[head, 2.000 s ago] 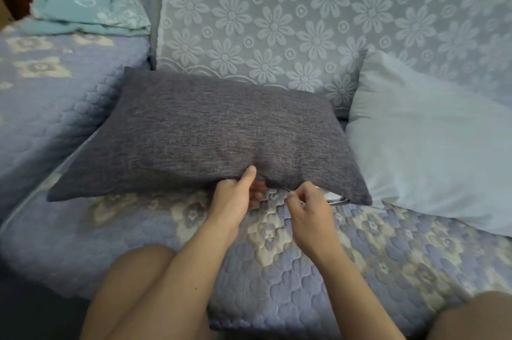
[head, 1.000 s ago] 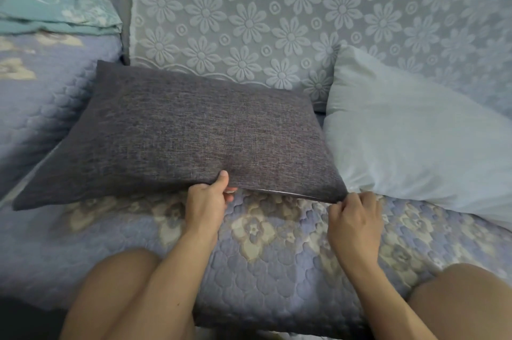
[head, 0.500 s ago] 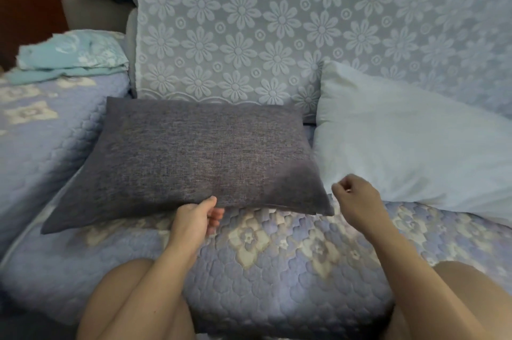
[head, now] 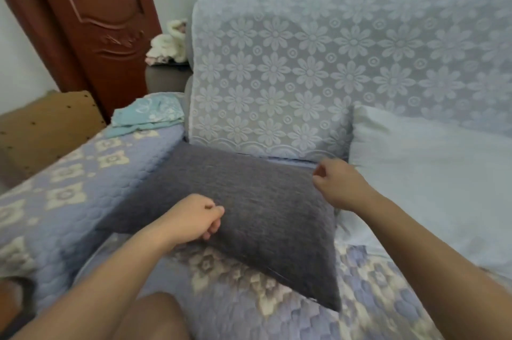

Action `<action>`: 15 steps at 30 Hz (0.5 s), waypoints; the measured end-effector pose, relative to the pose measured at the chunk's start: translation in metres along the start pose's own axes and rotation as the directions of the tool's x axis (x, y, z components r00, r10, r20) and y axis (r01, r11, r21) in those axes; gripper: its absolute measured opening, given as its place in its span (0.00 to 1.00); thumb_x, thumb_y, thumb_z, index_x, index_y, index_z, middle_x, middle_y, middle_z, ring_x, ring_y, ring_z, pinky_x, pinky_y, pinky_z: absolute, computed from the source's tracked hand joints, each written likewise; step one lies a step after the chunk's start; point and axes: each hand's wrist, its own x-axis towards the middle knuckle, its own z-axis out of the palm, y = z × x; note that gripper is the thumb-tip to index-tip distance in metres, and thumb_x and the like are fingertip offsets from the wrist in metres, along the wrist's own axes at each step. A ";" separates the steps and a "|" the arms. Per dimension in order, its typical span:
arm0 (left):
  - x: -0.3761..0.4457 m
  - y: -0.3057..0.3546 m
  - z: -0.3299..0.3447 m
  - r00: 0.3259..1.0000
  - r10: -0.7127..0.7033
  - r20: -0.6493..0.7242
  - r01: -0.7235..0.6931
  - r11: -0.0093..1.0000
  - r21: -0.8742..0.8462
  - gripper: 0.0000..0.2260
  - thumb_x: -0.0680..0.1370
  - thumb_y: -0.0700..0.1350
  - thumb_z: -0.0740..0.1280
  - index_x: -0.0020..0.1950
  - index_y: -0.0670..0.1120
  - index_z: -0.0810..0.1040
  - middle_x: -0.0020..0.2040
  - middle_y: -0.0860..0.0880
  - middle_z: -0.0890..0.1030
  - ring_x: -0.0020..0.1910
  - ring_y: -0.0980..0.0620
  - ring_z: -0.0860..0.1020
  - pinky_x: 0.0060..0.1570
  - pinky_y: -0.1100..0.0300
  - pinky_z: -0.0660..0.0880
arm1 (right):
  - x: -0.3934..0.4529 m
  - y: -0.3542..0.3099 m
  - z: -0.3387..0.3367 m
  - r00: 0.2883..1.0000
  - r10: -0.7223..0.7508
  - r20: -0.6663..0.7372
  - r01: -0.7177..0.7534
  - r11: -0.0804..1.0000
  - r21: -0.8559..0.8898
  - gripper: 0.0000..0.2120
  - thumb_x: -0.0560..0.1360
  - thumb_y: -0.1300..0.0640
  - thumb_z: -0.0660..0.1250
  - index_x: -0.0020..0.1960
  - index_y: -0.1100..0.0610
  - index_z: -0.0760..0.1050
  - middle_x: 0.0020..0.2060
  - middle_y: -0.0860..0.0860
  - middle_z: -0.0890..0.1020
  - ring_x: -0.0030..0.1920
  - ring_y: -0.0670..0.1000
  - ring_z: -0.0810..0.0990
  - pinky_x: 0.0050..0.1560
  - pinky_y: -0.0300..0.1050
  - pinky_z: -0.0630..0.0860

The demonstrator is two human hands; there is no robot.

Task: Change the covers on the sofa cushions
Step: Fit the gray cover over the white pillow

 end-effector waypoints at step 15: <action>0.282 -0.073 -0.064 0.969 -0.042 -0.242 0.181 0.790 0.586 0.20 0.81 0.51 0.57 0.65 0.41 0.77 0.67 0.36 0.77 0.62 0.37 0.78 0.58 0.51 0.74 | 0.271 -0.147 0.209 0.919 -0.374 0.121 0.384 0.921 -0.067 0.19 0.82 0.47 0.57 0.57 0.61 0.76 0.57 0.64 0.80 0.57 0.63 0.78 0.52 0.51 0.73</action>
